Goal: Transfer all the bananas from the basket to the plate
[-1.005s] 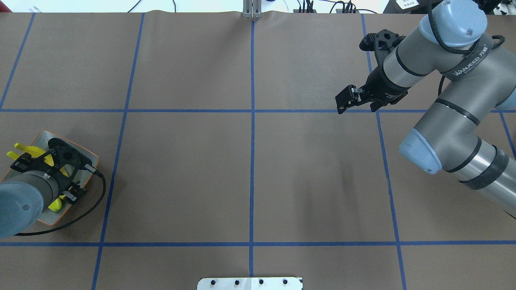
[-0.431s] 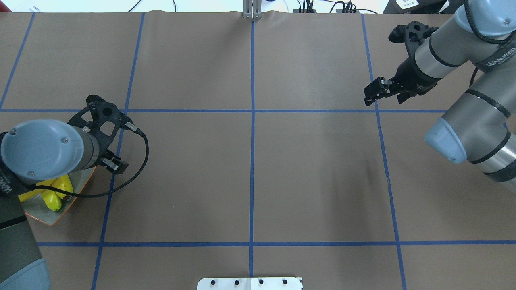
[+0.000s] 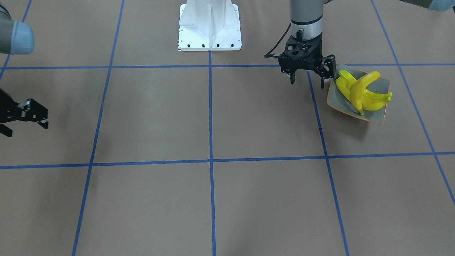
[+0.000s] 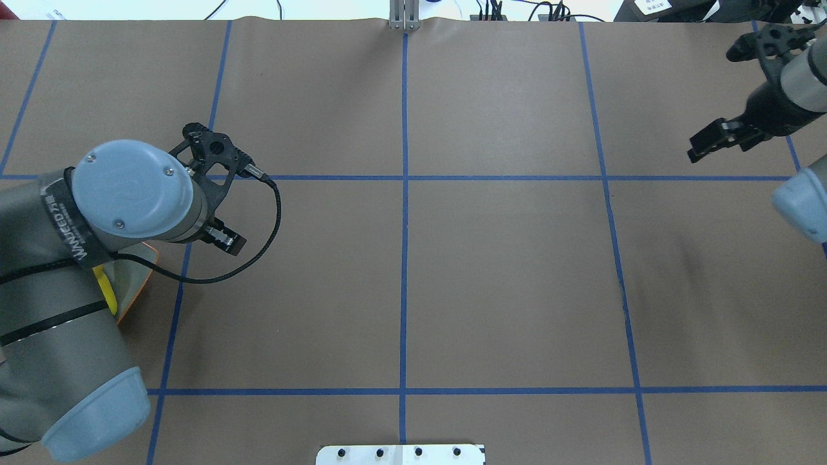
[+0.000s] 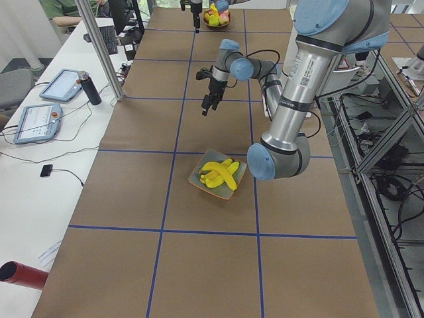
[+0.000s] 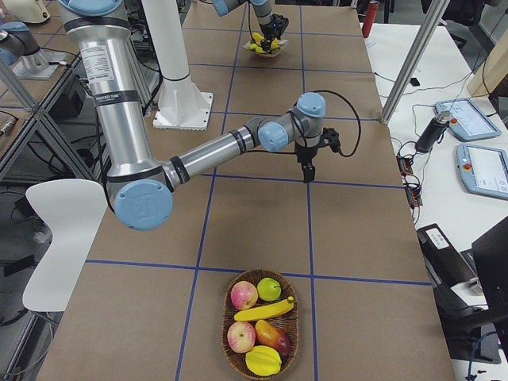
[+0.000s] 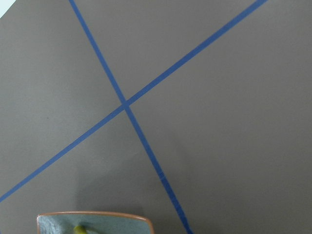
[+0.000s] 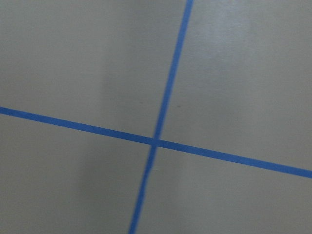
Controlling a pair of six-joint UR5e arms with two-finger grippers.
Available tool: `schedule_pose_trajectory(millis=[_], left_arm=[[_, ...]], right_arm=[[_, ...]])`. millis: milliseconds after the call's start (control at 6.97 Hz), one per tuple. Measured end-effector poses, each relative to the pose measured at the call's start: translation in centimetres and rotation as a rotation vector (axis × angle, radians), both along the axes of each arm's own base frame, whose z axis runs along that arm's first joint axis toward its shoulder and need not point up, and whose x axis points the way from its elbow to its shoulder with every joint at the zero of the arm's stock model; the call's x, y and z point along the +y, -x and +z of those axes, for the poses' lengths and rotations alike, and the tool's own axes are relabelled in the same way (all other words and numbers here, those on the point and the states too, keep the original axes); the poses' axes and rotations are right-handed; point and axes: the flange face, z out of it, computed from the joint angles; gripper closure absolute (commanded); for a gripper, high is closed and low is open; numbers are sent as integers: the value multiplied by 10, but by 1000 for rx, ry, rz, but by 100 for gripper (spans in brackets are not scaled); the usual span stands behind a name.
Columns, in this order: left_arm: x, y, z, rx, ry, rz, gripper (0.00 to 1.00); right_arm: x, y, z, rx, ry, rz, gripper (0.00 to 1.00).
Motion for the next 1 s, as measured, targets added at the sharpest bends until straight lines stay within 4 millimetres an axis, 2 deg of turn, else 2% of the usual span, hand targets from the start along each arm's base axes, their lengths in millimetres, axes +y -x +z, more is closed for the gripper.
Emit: schedule_pose_trajectory(millis=[574, 718, 1005], left_arm=[[-23, -29, -16, 27, 59, -18, 0], [-26, -34, -17, 31, 69, -26, 0], [-27, -36, -19, 36, 73, -32, 0]], right_arm=[[-17, -146, 148, 118, -47, -101, 1], [-17, -165, 174, 135, -27, -97, 1], [-18, -178, 218, 181, 37, -89, 1]])
